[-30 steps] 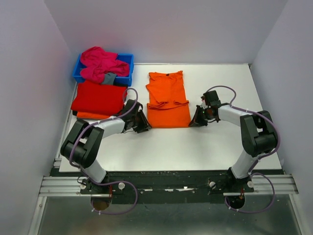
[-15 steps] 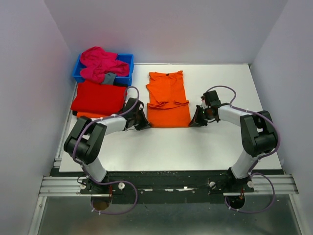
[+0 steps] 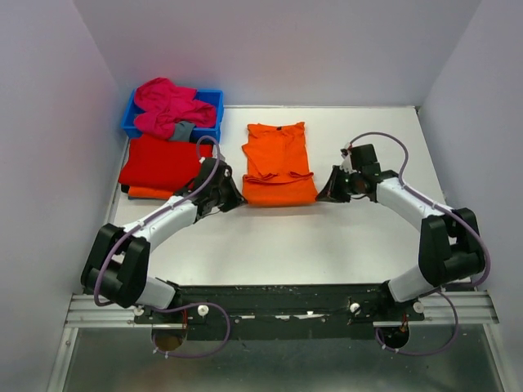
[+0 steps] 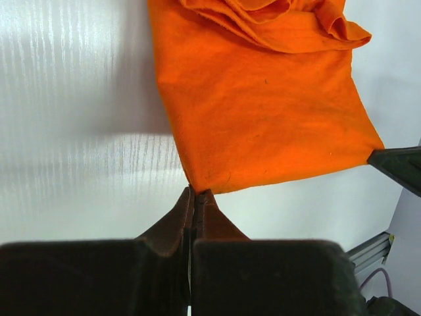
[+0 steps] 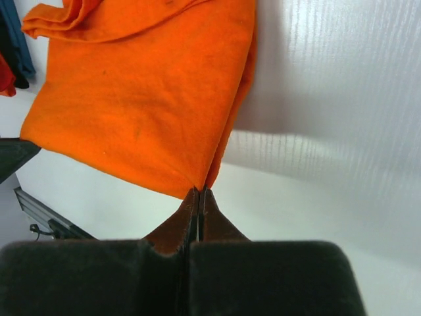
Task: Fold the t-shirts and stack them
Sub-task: Grab one side of the 2/3 rectangular tshirt with both arms, then fold the long partially folded tshirt into a neat square
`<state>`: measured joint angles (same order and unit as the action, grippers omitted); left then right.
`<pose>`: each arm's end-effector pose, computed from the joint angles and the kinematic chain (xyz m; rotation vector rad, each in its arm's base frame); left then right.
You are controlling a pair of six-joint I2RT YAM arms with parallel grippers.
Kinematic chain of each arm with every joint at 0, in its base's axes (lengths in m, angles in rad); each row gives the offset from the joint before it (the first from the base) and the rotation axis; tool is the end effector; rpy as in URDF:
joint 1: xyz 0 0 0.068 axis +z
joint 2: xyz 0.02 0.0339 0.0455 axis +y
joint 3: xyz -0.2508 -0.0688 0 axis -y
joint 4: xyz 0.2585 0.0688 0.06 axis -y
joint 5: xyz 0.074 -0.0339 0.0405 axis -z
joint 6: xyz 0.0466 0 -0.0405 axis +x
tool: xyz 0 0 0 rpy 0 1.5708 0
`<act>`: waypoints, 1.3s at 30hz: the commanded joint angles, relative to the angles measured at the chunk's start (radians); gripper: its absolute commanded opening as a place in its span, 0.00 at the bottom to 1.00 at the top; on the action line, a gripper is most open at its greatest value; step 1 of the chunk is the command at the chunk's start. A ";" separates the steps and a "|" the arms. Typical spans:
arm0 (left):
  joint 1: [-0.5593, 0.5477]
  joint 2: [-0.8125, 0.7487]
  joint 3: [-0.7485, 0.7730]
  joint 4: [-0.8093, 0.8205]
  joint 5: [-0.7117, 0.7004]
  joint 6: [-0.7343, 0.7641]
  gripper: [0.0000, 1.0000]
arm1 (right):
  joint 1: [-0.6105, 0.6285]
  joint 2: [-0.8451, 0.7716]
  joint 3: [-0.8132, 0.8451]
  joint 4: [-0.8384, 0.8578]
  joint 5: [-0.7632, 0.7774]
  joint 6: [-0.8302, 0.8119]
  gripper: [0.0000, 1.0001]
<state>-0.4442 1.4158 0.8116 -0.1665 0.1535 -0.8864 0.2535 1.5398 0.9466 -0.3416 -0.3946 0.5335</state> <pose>0.2807 -0.1415 0.1802 -0.4661 2.4423 -0.7990 0.3146 0.1000 0.1753 0.1925 2.5858 0.8042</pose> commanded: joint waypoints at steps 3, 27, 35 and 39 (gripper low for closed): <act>-0.001 -0.052 -0.006 -0.045 -0.005 0.004 0.00 | 0.000 -0.059 -0.031 -0.031 -0.044 0.005 0.01; -0.217 -0.402 -0.196 -0.168 -0.014 -0.106 0.00 | 0.000 -0.417 -0.218 -0.155 -0.112 0.025 0.01; -0.268 -0.466 -0.168 -0.217 -0.068 -0.120 0.00 | 0.000 -0.515 -0.212 -0.209 -0.050 0.029 0.01; -0.232 -0.384 -0.037 -0.229 -0.040 -0.057 0.00 | -0.002 -0.437 -0.089 -0.224 0.019 0.042 0.01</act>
<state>-0.7063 0.9745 0.6479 -0.3794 0.1242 -0.9916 0.2543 1.0447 0.7399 -0.5400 -0.4530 0.5602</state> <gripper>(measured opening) 0.025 0.012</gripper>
